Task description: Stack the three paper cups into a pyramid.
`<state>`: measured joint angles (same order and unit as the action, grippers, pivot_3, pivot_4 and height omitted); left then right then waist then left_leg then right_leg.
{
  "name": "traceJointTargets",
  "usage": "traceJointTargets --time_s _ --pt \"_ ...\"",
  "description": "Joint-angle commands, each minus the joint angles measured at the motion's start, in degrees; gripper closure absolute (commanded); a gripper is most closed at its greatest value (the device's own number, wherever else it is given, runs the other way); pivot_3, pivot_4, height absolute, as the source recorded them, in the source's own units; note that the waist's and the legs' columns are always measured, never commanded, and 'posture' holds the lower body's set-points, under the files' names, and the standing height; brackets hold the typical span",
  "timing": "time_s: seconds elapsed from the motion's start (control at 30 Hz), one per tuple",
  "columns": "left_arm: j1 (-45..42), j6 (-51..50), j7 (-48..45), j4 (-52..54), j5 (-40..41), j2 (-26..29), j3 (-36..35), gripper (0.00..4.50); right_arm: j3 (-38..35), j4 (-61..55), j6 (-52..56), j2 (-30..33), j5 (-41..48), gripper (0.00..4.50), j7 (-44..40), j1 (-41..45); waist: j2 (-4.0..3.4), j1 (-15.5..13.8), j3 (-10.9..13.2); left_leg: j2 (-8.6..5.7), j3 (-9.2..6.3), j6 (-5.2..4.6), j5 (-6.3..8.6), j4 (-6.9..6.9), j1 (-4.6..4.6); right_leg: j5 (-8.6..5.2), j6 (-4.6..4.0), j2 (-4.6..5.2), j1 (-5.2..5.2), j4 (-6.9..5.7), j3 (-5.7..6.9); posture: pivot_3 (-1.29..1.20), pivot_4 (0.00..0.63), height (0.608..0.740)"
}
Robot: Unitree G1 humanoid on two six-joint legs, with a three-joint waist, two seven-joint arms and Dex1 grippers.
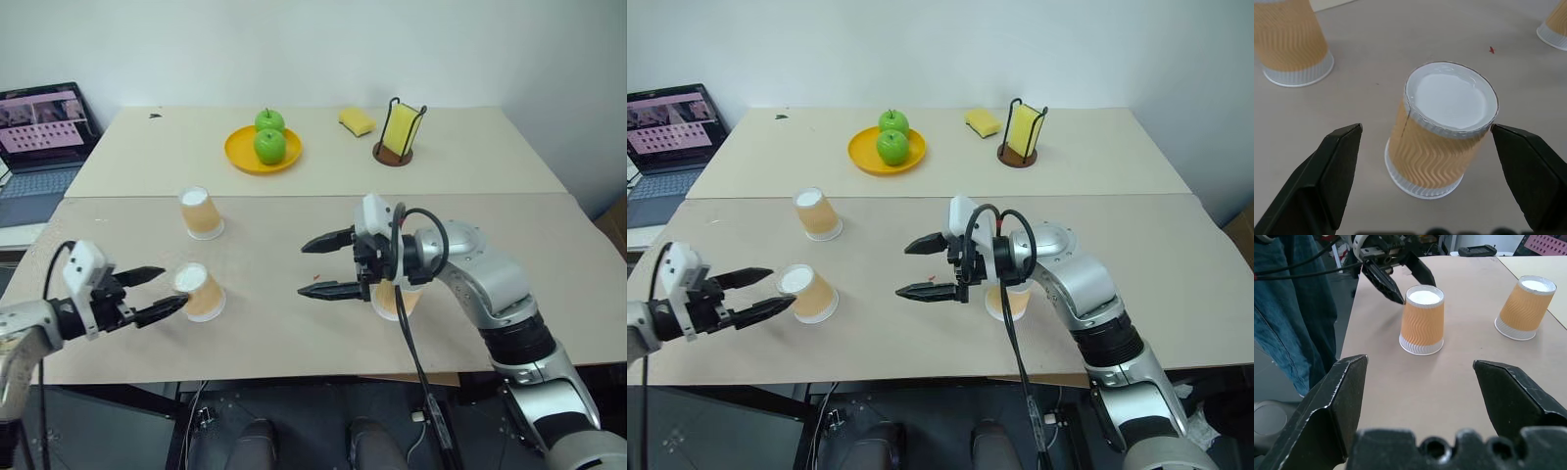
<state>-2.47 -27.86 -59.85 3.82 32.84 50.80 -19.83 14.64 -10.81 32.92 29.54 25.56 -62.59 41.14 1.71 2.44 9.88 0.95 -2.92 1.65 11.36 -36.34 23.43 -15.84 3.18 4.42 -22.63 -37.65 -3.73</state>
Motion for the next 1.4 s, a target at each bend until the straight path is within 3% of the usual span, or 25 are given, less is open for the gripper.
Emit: traceJointTargets --time_s 0.03,0.4,0.5,0.53,0.6,0.8,0.93,1.07,1.4 --pt "-3.0 2.7 -1.3 -1.7 -1.7 -0.5 2.3 0.00 -2.7 -3.1 0.3 0.9 1.1 0.43 0.8 -0.2 0.00 0.0 0.0 -0.01 0.00 0.00 0.00 0.00 -0.01 0.00 0.00 0.01 0.00 0.00 0.00 0.00 0.150 0.732" --pt "-10.3 4.4 -2.8 -7.0 -3.7 -2.1 5.8 0.00 -3.5 -4.5 0.9 1.8 0.7 0.43 2.8 -1.4 0.01 0.2 0.0 0.00 0.01 0.00 0.00 -0.01 0.05 0.00 0.00 -0.02 -0.08 -0.04 0.00 0.00 0.150 0.732" --pt "-10.7 4.1 -3.3 -7.4 -3.5 -2.0 6.0 0.75 -3.6 -4.8 1.0 1.9 0.7 0.38 3.1 -1.6 0.01 0.1 0.0 -0.01 0.00 0.00 0.00 -0.03 0.08 0.00 0.00 -0.01 -0.11 -0.09 0.00 0.00 0.150 0.732" --pt "-10.8 4.0 -3.3 -7.5 -3.5 -1.9 6.1 1.35 -3.6 -4.8 1.1 1.9 0.8 0.38 3.2 -1.6 0.01 0.1 0.0 -0.01 0.00 0.00 0.00 -0.05 0.08 0.00 0.00 0.00 -0.10 -0.10 0.00 0.00 0.150 0.732" --pt "-11.3 3.9 -3.3 -7.7 -3.6 -1.9 6.2 1.84 -3.7 -4.8 1.0 2.0 0.9 0.38 3.3 -1.5 0.01 0.0 0.0 -0.01 0.00 0.00 0.00 -0.06 0.08 0.00 0.00 0.00 -0.09 -0.10 0.00 0.00 0.150 0.732" --pt "-13.4 3.9 -3.3 -7.6 -3.7 -2.2 7.3 1.85 -3.6 -4.9 1.0 2.0 0.7 0.38 3.7 -1.7 0.01 0.1 0.0 -0.01 0.00 0.00 0.00 -0.06 0.11 0.00 0.00 -0.01 -0.13 -0.10 0.00 0.00 0.150 0.732" --pt "-21.0 4.3 -4.7 -9.3 -4.6 -4.9 12.1 1.85 -3.5 -3.9 0.5 1.7 0.1 0.38 4.4 -1.2 0.01 -0.4 0.0 -0.05 -0.03 0.00 0.00 -0.14 0.11 0.00 0.01 0.00 -0.08 -0.15 0.03 0.00 0.150 0.732" --pt "-32.2 5.3 -7.3 -15.4 -7.1 -11.0 19.0 1.85 -3.3 -2.5 -0.2 1.0 -0.9 0.38 5.4 -0.6 0.02 -0.7 0.0 -0.09 -0.05 0.00 0.00 -0.27 0.23 0.00 0.02 0.00 -0.04 -0.11 0.06 0.00 0.150 0.732" --pt "-48.9 18.6 -15.2 -41.4 -18.6 -26.4 31.1 1.85 -5.4 -4.9 0.9 0.6 -1.4 0.38 9.5 -2.2 0.03 -0.3 0.0 -0.10 -0.09 -0.02 -0.01 -0.51 0.69 0.00 0.02 -0.03 -0.50 -0.35 0.08 0.00 0.150 0.732"
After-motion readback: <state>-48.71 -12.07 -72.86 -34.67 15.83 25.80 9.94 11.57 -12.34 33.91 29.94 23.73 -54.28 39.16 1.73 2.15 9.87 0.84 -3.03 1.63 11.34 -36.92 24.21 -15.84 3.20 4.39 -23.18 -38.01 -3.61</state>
